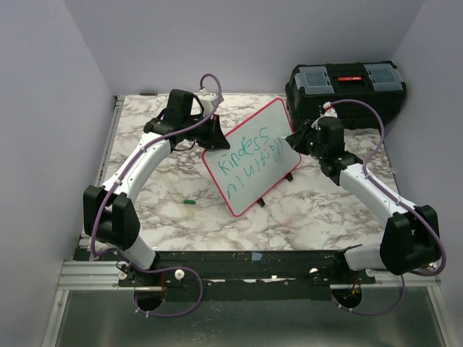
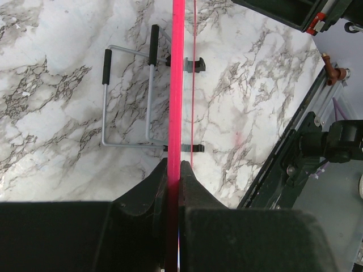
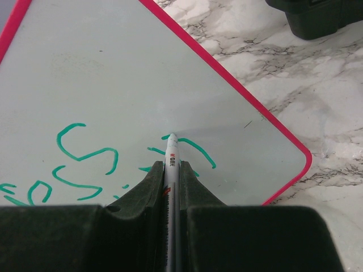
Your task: Write a sentence on the whiteboard
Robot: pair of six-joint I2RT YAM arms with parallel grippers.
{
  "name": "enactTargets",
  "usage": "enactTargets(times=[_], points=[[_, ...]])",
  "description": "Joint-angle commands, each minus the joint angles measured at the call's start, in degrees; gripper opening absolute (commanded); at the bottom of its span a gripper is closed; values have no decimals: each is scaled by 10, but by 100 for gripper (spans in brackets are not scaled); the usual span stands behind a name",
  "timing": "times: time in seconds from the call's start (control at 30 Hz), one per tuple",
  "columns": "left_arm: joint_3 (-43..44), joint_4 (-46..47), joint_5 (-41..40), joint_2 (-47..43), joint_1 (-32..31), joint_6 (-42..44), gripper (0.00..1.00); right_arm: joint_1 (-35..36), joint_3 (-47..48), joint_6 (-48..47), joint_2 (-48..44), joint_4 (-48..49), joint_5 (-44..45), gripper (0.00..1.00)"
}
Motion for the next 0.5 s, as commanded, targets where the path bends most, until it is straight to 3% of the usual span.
enactTargets(times=[0.0, 0.47], points=[[-3, 6, -36, -12, -1, 35, 0, -1, 13, -17, -30, -14, 34, 1], [-12, -5, -40, -28, -1, 26, 0, -18, -18, -19, -32, -11, 25, 1]])
